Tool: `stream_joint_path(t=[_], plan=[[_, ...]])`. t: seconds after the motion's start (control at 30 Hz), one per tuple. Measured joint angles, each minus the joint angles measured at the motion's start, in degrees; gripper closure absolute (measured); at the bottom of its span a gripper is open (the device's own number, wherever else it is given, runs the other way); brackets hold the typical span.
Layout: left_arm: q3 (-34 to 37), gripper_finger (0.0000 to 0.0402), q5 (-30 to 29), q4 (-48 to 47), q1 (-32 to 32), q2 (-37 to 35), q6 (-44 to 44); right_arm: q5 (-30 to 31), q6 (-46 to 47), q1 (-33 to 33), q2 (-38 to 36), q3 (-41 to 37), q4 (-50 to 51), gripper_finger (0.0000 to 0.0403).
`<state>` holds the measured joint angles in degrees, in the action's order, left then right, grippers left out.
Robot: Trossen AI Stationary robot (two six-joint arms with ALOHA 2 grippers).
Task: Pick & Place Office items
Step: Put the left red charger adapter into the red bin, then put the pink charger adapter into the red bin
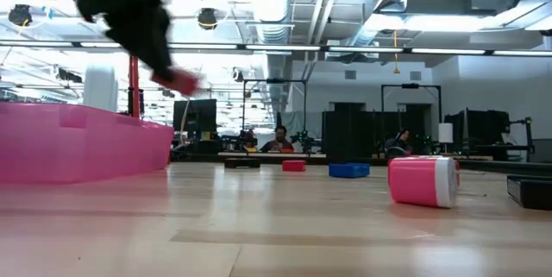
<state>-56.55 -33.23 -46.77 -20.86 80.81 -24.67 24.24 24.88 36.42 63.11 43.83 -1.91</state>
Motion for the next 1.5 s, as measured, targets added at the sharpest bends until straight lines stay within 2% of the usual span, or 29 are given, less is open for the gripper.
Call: stream_joint_path(t=[0.13, 0.33, 0.47, 0.53, 0.67, 0.77, 1.0, 1.17, 1.5], plan=[[0.1, 0.0189, 0.4, -11.6, -1.5, -2.1, -13.6, 0.0, -0.8, 0.0, 0.0, 0.0, 0.0, 0.0163], [5.6, 0.0189, 3.0, -6.9, -3.0, -2.5, -25.2, 0.0, -2.1, 0.0, 0.0, 0.0, -0.2, 0.0163], [11.4, 0.0189, -3.8, -8.0, -2.4, -2.7, -37.2, 0.1, -2.4, 0.0, 0.0, 0.0, -0.2, 0.0163], [13.9, 0.0189, -5.1, -9.2, -3.1, -3.2, -42.4, 0.1, -2.2, 0.0, 0.0, 0.0, -0.2, 0.0163], [16.9, 0.0188, -10.7, -6.7, -4.5, -5.8, -49.3, 0.0, -1.1, 0.0, 0.0, 0.0, 0.2, 0.0163], [19.2, 0.0188, -11.3, -4.5, -4.8, -8.2, -53.5, 0.1, -0.4, 0.0, 0.0, 0.0, 0.6, 0.0163], [24.7, 0.0188, -9.7, 1.8, -2.2, -12.1, -55.3, 0.1, -1.3, -0.2, 0.0, 0.0, 0.3, 0.0163], [25.7, 0.0182, -9.5, 2.4, -1.5, -12.2, -52.0, 0.1, -1.3, -0.2, 0.0, 0.0, -0.1, 0.0163], [25.7, 0.0102, -10.6, 2.5, -1.6, -12.2, -50.6, 0.3, -1.3, -0.2, 0.0, 0.0, -0.3, 0.0163]])
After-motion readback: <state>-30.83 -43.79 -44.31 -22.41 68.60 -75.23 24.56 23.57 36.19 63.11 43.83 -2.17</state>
